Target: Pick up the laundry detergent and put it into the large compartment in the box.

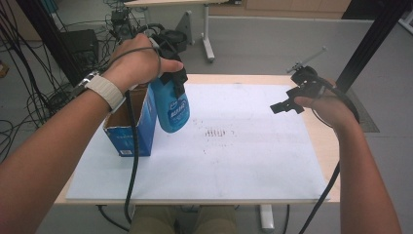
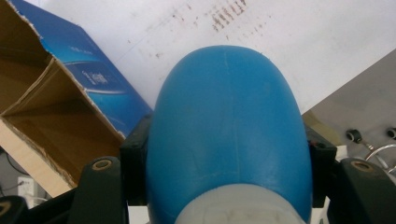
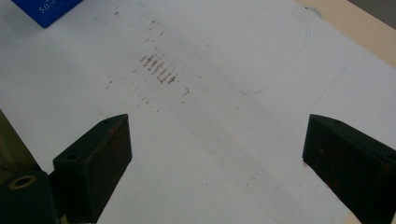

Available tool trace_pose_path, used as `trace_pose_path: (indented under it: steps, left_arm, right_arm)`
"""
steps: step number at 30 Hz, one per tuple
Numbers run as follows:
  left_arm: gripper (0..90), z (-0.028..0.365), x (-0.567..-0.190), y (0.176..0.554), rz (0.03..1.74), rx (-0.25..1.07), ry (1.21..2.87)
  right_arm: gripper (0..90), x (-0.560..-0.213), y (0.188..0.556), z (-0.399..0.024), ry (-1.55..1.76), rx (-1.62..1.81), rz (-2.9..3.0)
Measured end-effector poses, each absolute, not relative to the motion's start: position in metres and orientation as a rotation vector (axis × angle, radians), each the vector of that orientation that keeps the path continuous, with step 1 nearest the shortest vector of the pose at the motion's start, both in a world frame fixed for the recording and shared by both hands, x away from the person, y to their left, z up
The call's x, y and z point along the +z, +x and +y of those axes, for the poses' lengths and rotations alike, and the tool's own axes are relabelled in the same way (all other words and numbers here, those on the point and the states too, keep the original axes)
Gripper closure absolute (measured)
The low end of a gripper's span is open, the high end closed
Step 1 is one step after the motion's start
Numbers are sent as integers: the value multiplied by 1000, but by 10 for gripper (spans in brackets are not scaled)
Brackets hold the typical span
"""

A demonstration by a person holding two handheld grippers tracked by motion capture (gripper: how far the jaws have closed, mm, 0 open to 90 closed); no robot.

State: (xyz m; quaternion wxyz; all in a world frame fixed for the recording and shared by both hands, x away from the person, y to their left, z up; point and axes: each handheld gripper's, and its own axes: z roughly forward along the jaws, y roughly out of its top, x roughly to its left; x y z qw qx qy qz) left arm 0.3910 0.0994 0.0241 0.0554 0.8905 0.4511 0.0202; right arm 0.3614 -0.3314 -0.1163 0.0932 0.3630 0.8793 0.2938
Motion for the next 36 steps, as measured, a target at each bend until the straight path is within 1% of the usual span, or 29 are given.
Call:
trace_pose_path:
  steps: [7, 20, 27, 36]
  left_arm:
    - [380, 108, 33, 393, 1421, 56, 2667]
    - [380, 123, 41, 394, 1536, 45, 2593]
    - [380, 130, 53, 390, 1585, 67, 2547]
    - [380, 145, 64, 394, 1652, 39, 2500]
  right_arm:
    - [80, -114, 367, -331, 1054, 883, 2615]
    - [80, -120, 386, -326, 1032, 878, 2645]
    - [80, -119, 389, -326, 1023, 891, 2642]
    - [80, -122, 392, -329, 1030, 902, 2641]
